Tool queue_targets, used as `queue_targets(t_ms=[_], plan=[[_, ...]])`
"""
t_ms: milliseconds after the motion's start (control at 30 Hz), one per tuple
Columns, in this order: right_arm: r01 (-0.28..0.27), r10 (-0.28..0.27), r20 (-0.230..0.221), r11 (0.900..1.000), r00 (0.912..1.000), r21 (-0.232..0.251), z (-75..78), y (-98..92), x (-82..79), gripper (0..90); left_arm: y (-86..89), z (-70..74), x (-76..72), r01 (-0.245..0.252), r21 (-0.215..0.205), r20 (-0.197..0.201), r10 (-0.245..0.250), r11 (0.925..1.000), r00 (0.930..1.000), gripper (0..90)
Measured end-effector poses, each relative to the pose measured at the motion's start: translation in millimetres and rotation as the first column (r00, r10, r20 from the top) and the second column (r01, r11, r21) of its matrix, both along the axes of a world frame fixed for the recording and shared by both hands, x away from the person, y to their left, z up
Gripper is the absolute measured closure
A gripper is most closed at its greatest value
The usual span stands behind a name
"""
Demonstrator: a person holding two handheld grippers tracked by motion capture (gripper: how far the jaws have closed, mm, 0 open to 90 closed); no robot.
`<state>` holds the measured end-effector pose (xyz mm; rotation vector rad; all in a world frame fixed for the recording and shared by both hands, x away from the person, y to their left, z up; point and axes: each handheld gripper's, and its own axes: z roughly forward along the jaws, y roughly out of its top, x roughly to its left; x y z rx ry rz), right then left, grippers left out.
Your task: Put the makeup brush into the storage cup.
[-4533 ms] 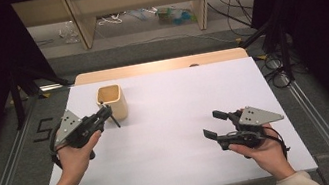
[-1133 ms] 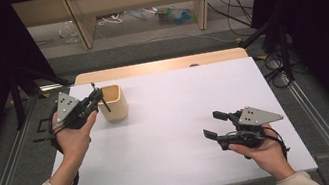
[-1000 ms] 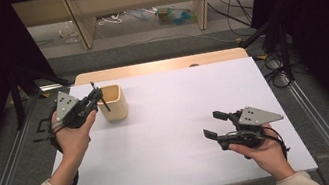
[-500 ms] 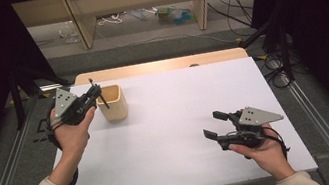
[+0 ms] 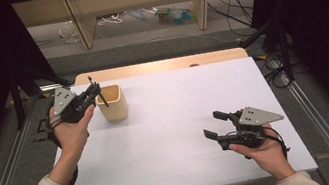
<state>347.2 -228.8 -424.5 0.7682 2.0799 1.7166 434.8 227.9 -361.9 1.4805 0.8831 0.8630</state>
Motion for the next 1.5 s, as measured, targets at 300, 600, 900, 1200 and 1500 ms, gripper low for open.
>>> queue_targets(t_ms=[300, 600, 900, 1200, 1500], plan=[[0.006, -0.006, 0.032, 1.000, 0.9995, -0.005, -0.3, -0.6, 1.8, 29.6, -0.3, 0.7, 1.9, -0.002, -0.003, 0.000, 0.002, 1.0000, 1.0000, 83.5], [0.007, -0.007, 0.033, 1.000, 0.9994, -0.006, -0.3, -0.6, 2.0, 29.6, 0.4, 3.3, 3.1, -0.007, -0.007, -0.002, 0.007, 0.9999, 1.0000, 83.5], [0.012, -0.012, 0.026, 1.000, 0.9996, -0.017, 0.0, -1.7, 1.7, 29.6, 0.4, 5.0, 5.7, -0.011, -0.011, -0.001, 0.011, 0.9999, 0.9999, 83.5], [0.007, -0.007, 0.031, 1.000, 0.9995, -0.014, -0.1, -1.1, 1.8, 29.6, -1.5, 5.4, 8.3, -0.012, -0.012, -0.001, 0.012, 0.9999, 0.9999, 83.5], [0.007, -0.006, 0.033, 1.000, 0.9994, -0.015, -0.5, -1.1, 2.3, 29.6, -0.3, 6.5, 11.7, -0.018, -0.013, 0.001, 0.018, 0.9997, 0.9998, 83.5]])
